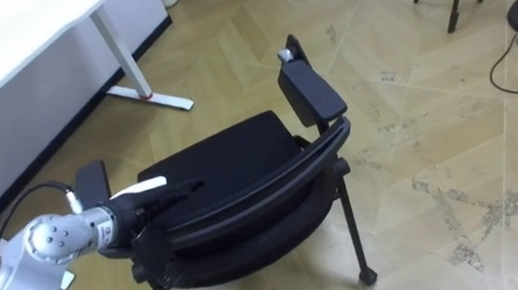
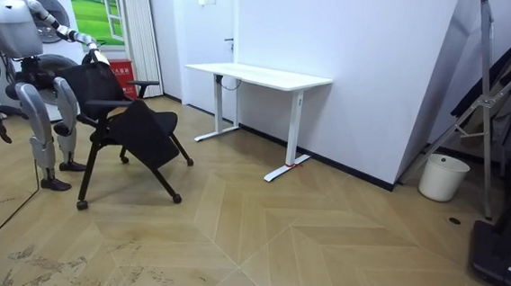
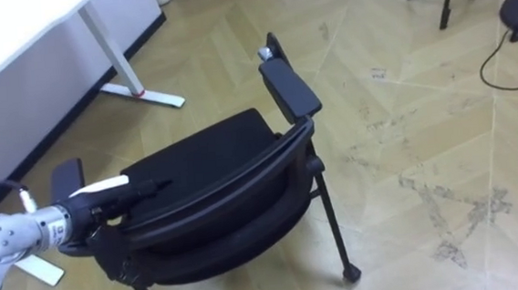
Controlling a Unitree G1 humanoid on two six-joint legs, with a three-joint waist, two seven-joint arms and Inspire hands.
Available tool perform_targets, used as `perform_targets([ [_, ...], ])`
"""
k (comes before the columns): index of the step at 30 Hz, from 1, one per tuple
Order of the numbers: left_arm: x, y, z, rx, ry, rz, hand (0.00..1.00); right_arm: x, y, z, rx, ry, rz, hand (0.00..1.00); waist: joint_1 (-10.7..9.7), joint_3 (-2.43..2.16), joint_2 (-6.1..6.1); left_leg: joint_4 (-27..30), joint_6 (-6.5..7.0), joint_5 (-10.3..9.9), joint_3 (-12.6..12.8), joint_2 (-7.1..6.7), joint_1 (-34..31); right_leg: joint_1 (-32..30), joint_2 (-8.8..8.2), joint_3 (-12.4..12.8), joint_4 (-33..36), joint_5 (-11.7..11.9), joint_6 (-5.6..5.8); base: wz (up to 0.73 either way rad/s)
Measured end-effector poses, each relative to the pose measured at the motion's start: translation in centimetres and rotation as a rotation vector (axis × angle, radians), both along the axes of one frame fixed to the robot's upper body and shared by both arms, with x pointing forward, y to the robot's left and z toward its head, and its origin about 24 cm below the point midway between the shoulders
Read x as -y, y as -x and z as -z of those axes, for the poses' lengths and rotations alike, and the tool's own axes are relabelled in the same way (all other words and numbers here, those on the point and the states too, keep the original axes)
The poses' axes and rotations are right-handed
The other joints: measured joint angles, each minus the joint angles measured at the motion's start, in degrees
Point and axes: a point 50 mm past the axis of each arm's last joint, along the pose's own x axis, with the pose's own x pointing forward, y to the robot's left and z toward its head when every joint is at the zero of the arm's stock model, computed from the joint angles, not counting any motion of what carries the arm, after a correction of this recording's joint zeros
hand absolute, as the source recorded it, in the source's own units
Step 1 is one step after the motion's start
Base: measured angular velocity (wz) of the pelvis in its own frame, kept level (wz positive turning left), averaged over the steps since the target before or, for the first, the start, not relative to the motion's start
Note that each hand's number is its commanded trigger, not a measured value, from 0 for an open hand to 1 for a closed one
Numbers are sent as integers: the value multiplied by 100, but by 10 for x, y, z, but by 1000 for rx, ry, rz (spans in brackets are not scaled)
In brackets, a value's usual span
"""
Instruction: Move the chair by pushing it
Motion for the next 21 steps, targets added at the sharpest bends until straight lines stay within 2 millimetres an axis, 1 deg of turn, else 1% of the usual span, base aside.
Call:
perform_targets([
  [1,0,0,0,-1,0,1,62,0,0,0,1,-3,-4,0,0,-1,7,0,0,0,0,0,0,0,0,0,0,-1,-1,0],
  [2,0,0,0,-2,0,1,73,0,0,0,2,-5,-8,0,0,-2,15,1,0,0,0,0,0,0,0,-1,0,-1,-2,0],
  [3,0,0,0,-2,0,1,100,0,0,0,2,-6,-10,0,0,-2,20,2,0,0,0,1,1,0,0,-1,1,-1,-2,0],
  [7,2,1,2,24,1,-8,100,0,0,0,0,-5,-12,0,27,-1,31,9,-1,1,0,-1,33,7,-14,-22,21,-14,-1,2],
  [11,5,1,5,66,0,-35,100,-1,-6,-1,13,-3,-11,0,25,0,28,12,1,2,-20,-7,34,50,-42,-94,26,-18,9,6],
  [16,8,2,7,96,-10,-43,100,-1,-5,-1,-1,1,-5,0,25,1,27,20,1,2,-51,-11,39,87,-51,-126,23,-17,10,5],
  [21,7,5,5,127,-23,-46,100,2,-5,-2,-35,66,-61,0,6,-1,14,0,2,2,-63,-20,33,65,-53,-147,22,-23,18,0],
])
